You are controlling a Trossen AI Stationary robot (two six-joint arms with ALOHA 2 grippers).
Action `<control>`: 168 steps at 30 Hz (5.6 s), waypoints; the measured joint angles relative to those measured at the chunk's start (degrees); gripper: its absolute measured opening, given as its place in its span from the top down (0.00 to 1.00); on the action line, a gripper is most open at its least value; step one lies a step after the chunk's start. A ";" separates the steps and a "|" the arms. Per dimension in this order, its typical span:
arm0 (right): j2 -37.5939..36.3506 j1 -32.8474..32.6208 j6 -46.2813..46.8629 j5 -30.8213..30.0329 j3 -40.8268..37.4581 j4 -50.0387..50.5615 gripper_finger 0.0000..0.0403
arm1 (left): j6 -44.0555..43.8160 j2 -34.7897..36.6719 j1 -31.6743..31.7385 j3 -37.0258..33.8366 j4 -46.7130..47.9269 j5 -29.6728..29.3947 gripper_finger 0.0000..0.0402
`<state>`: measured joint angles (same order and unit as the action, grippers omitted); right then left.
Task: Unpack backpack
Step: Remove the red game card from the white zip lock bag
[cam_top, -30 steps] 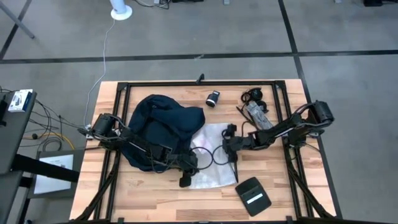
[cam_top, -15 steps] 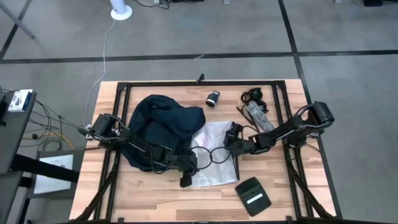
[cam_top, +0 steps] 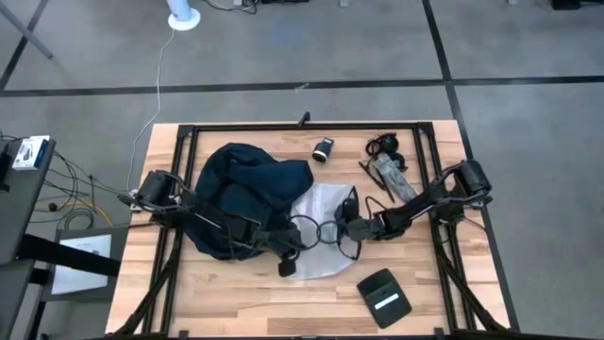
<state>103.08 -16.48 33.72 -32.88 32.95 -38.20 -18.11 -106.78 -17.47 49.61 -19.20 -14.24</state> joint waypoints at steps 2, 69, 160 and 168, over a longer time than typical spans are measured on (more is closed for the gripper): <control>1.02 -0.81 -2.14 0.08 0.02 -1.79 0.33 | 0.58 1.88 -0.09 0.48 -0.29 -0.19 1.00; 2.22 -11.51 -15.21 -0.15 3.97 1.99 0.33 | -0.77 0.70 11.38 1.57 20.03 -13.73 1.00; -1.41 -6.58 -9.67 4.07 17.40 34.08 0.02 | 0.03 0.67 3.19 1.55 15.09 -7.28 1.00; 0.45 -3.27 -10.00 5.16 17.44 30.53 0.01 | 0.02 0.67 3.19 1.55 14.94 -7.30 1.00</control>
<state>103.53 -19.75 23.73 -27.72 50.39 -7.66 -18.09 -106.10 -14.28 51.16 -4.26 -21.54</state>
